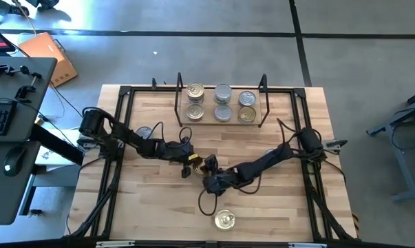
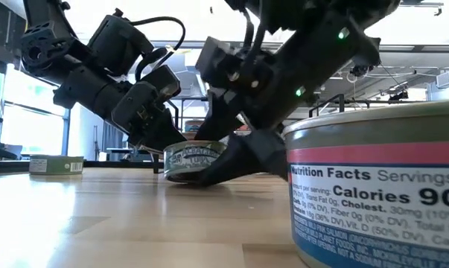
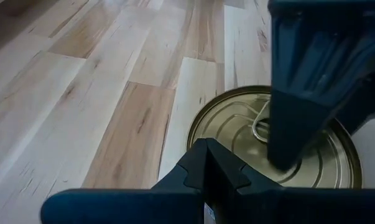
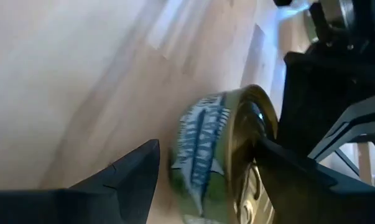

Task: Stack canned seafood by type on shelf
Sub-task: Stack the green tuna can on top of the green tuna can on the shelf

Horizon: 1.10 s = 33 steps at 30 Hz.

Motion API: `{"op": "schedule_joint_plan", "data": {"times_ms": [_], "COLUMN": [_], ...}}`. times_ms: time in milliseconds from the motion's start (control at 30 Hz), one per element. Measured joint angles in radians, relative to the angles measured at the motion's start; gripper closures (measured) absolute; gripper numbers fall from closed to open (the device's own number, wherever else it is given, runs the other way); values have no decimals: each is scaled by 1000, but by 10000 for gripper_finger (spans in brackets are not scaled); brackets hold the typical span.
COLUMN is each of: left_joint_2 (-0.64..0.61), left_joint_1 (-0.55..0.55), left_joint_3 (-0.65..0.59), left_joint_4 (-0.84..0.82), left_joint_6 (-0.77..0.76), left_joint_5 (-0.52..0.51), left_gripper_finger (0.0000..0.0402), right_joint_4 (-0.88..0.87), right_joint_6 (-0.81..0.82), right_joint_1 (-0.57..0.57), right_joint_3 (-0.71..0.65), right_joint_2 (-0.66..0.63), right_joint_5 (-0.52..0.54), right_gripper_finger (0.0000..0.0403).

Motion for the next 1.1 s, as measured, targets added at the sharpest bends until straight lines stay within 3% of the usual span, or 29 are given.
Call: {"op": "schedule_joint_plan", "data": {"times_ms": [200,467,633,700,900,1100], "left_joint_2": [0,3,-41,-81,-229,-316], "left_joint_1": [0,-3,-31,-51,-117,-192], "left_joint_3": [-1,-3,-3,-6,-3,-4], "left_joint_4": [2,21,-15,-46,-227,-306], "left_joint_6": [-5,-7,43,63,96,107], "left_joint_5": [-2,2,14,2,-144,-229], "left_gripper_finger": [402,402,401,401,401,401], "right_joint_4": [71,71,47,-8,-279,-550], "right_joint_6": [8,22,67,115,299,485], "right_joint_1": [-1,14,64,89,147,50], "right_joint_3": [-1,0,1,-2,-1,-1], "right_joint_2": [9,1,-10,-33,-174,-332], "right_joint_5": [26,67,125,162,416,459], "right_gripper_finger": [169,276,283,283,283,283]}}
